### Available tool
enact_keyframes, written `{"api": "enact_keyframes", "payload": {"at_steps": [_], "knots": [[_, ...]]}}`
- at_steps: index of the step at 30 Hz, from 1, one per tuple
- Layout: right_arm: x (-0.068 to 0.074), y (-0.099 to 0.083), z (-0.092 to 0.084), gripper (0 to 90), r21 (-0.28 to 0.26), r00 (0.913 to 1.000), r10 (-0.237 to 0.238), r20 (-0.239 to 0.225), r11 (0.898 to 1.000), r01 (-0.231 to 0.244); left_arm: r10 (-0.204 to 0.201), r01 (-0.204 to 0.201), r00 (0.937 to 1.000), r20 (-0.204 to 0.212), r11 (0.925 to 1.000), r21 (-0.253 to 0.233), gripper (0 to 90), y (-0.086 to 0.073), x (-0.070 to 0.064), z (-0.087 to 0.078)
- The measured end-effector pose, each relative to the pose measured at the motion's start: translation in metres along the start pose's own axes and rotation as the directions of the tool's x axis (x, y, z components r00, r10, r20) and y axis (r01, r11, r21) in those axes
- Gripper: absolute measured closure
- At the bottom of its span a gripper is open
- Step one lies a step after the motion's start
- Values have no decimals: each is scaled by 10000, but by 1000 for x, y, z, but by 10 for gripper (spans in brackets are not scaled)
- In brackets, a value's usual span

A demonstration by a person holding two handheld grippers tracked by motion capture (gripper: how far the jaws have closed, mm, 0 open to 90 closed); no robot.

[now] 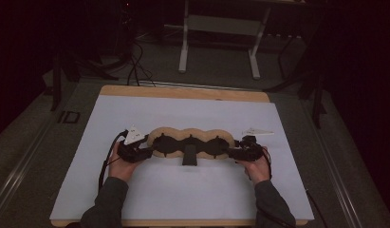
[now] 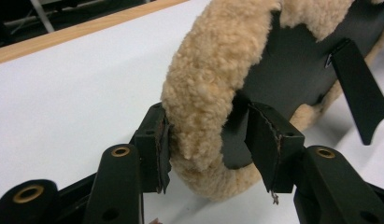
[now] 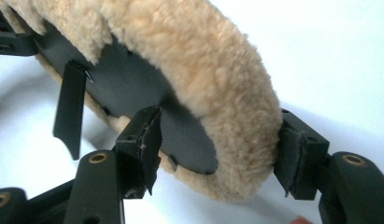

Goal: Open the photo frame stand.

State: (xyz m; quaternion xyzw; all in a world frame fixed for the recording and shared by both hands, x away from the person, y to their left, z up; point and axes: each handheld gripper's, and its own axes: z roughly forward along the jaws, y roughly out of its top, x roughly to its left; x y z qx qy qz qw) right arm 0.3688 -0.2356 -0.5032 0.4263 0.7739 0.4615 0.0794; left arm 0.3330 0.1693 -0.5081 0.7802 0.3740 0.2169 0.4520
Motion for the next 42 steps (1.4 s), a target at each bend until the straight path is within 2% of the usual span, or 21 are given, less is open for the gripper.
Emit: {"api": "enact_keyframes", "payload": {"at_steps": [8,9,16,22,32,42], "knots": [[2,0,-3,377,143,9999,0,-141,9999,2,-50,50,10000,46,10000,46,519,-1,-3,-3],[3,0,-5,370,214,9997,104,-226,9997,-99,-252,251,9995,167,9997,77,518,-1,-2,-6],[6,-3,-9,368,317,9996,-42,-279,9995,50,-166,162,9997,175,9997,206,514,-1,-5,-9],[5,-6,-12,359,241,9985,-46,-548,9997,59,-305,304,9992,261,9995,56,514,-6,-8,-14],[7,-13,-16,341,115,9982,-73,-595,9999,80,-251,247,9996,152,9994,228,518,-8,-14,-20],[9,-19,-19,334,2,9977,-299,-605,9996,299,-271,268,9996,117,9992,307,525,-12,-18,-26]]}}
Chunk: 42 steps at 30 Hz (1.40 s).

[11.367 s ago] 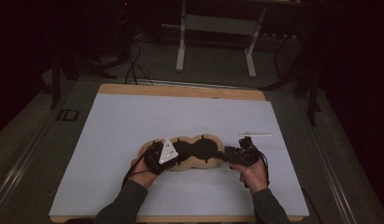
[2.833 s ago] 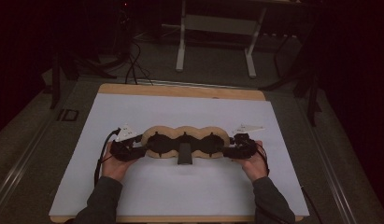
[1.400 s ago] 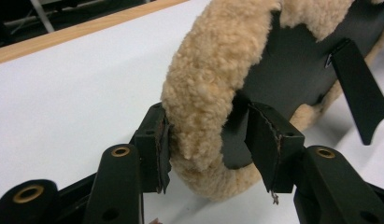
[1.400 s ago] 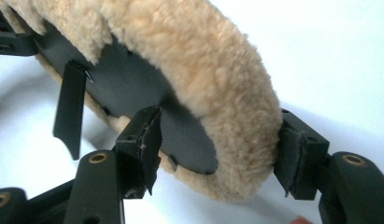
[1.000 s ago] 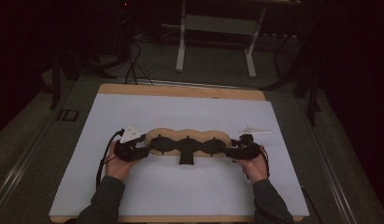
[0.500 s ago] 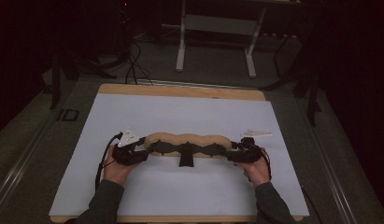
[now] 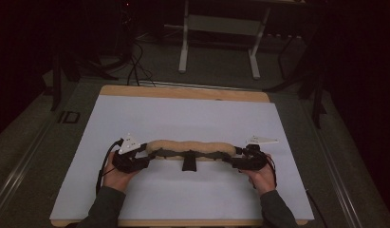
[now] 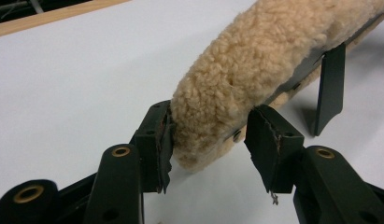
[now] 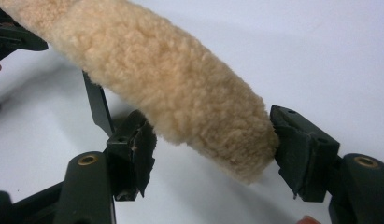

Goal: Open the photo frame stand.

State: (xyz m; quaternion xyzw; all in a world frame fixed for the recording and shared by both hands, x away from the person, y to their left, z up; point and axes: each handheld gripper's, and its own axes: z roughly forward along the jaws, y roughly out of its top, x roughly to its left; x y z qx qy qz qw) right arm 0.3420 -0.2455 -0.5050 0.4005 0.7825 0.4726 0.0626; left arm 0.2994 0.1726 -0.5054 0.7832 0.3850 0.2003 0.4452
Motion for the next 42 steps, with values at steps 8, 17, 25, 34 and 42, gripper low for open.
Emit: {"api": "enact_keyframes", "payload": {"at_steps": [8,17,25,34,42], "knots": [[2,-4,-2,329,13,9999,-134,12,9999,134,-29,30,10000,-64,10000,93,539,-4,-3,-4],[3,-5,-2,330,32,9999,-145,80,9999,145,-242,244,9996,-143,9996,111,541,-5,-4,-5],[3,-6,-3,333,0,9999,-97,131,10000,97,-462,463,9989,-103,9989,115,492,-5,-1,-10],[2,-7,-4,337,132,9996,-65,282,9999,61,-526,525,9986,-13,9984,-230,473,-4,4,-20],[3,-7,-4,330,253,9995,-131,300,9996,124,-159,158,9999,-14,9986,-502,471,-1,0,-28]]}}
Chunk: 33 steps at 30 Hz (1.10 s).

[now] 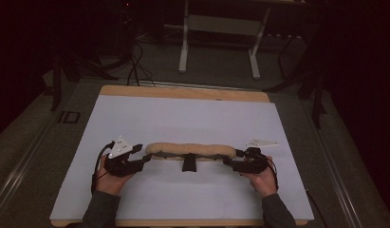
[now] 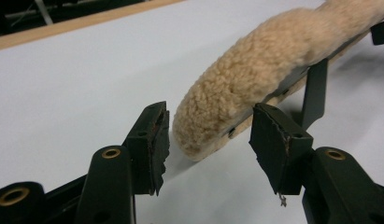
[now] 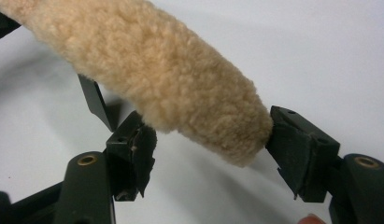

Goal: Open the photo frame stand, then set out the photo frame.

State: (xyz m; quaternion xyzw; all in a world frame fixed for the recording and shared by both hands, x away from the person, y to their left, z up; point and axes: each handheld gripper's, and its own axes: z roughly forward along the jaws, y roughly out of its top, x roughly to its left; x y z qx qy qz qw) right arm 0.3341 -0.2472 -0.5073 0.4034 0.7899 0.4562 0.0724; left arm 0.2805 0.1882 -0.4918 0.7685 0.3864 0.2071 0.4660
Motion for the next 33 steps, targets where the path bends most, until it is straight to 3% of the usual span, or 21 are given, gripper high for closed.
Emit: {"api": "enact_keyframes", "payload": {"at_steps": [6,21,33], "knots": [[-1,0,1,300,119,9999,70,-117,9999,-69,-173,181,9994,312,9995,-270,457,1,6,-9],[3,1,-2,242,294,9997,99,-236,9995,-92,-181,228,9973,708,9975,-662,467,9,6,-18],[6,-2,-8,187,529,9998,-152,98,9985,147,-563,641,9954,772,9926,-1032,500,13,16,-23]]}}
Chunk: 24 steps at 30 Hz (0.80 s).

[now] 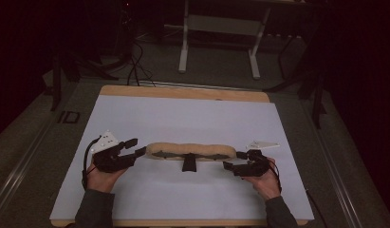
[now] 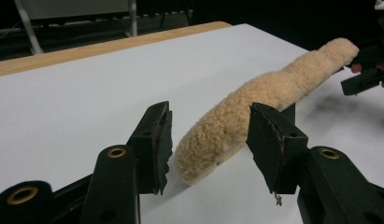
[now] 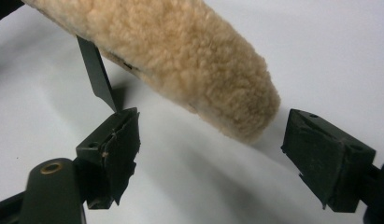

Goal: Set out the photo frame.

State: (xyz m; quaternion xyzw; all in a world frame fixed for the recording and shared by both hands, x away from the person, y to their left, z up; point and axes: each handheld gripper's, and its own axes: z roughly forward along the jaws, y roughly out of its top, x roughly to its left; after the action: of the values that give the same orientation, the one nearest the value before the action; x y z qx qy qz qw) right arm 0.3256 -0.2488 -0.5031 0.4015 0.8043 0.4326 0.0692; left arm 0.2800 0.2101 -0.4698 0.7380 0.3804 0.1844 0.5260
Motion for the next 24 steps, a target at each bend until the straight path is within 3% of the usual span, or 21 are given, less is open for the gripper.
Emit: {"api": "enact_keyframes", "payload": {"at_steps": [5,12,17,21,24], "knots": [[1,-3,-4,199,110,9998,31,179,9999,-33,-143,143,9999,-69,9999,-4,526,0,6,1],[0,-8,-8,388,299,9988,313,377,9990,-324,66,-50,9985,-538,9995,303,580,-2,9,8],[1,-8,-6,523,410,9989,388,253,9984,-398,21,23,9961,-881,9988,495,644,-4,10,14],[5,-7,-4,566,492,9992,316,237,9983,-327,26,35,9949,-1010,9982,601,674,-5,11,18],[6,-6,-2,616,405,9984,299,473,9987,-318,35,39,9952,-976,9972,753,691,-6,13,23]]}}
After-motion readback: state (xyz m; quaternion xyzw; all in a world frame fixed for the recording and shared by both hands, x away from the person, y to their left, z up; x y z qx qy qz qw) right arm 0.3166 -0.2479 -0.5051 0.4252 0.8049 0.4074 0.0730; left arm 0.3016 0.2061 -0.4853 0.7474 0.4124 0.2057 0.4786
